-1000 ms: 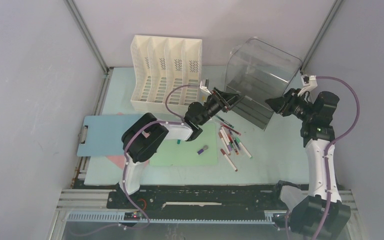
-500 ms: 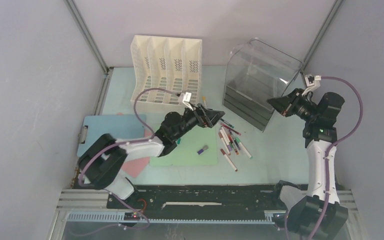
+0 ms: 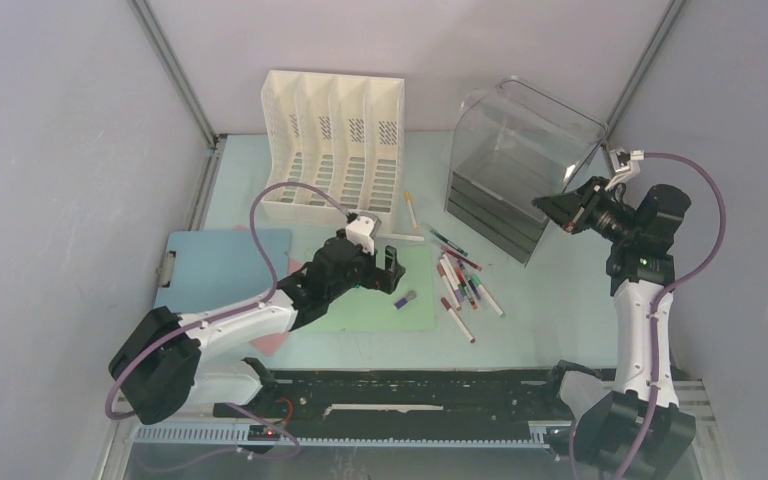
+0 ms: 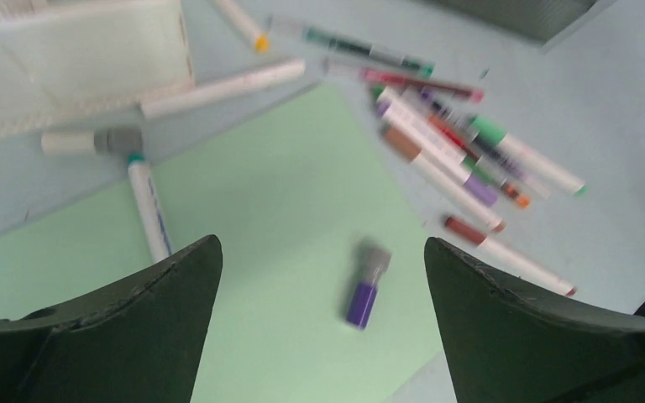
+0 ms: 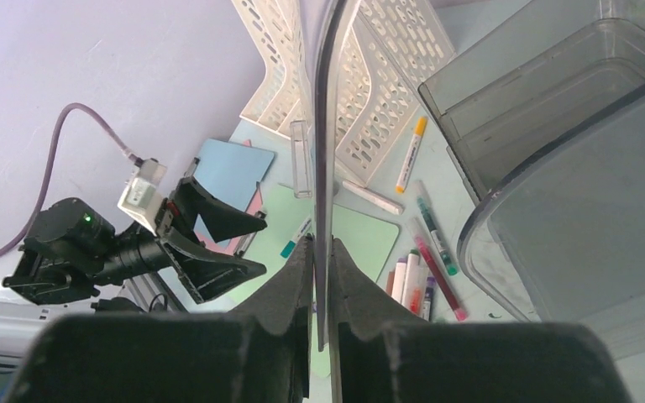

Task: Organize the desk
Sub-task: Open the storage box at the center of the board, then pick up the stationery from the folder.

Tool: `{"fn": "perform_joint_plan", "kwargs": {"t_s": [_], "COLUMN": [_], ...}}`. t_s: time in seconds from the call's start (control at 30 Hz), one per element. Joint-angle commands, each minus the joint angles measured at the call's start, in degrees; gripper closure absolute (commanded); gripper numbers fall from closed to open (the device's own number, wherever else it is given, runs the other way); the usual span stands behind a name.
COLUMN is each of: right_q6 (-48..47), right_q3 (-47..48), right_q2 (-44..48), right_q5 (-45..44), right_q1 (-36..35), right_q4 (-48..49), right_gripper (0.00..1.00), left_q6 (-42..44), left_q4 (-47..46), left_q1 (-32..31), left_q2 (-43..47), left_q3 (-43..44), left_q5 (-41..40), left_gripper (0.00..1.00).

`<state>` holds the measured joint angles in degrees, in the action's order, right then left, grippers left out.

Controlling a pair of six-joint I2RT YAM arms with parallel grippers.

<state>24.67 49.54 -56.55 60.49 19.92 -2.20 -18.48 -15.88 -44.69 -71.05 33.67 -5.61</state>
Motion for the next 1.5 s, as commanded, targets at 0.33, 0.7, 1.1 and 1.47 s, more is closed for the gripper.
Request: {"fn": "perform_joint_plan", "kwargs": {"t_s": [0.33, 0.7, 1.1, 1.47], "right_q6": [-2.73, -2.96, -2.82, -2.91], "right_q3": [0.49, 0.51, 0.49, 0.47], "right_q2": [0.57, -0.31, -0.57, -0.44], "right_q5": [3.37, 3.92, 4.23, 4.31], "right_q1": [0.64, 0.64, 0.64, 0.64], "right_q4": [-2.57, -3.06, -3.25, -3.46], "right_gripper": [0.86, 0.85, 0.85, 0.85], "left_q6": [4.03, 5.60, 4.62, 5.03], "left_q4": [19.27, 21.91, 23.28, 29.21], "left_q1": [-5.09, -7.53, -10.73, -12.60], "left_q2": [-4.54, -13.53, -20.10, -28.61], "left_q3": [7.86, 14.24, 17.61, 23.61], "left_q5": [-3.91, -3.94, -4.48, -9.81], "left_gripper": [0.10, 0.25, 0.39, 0.57]}}
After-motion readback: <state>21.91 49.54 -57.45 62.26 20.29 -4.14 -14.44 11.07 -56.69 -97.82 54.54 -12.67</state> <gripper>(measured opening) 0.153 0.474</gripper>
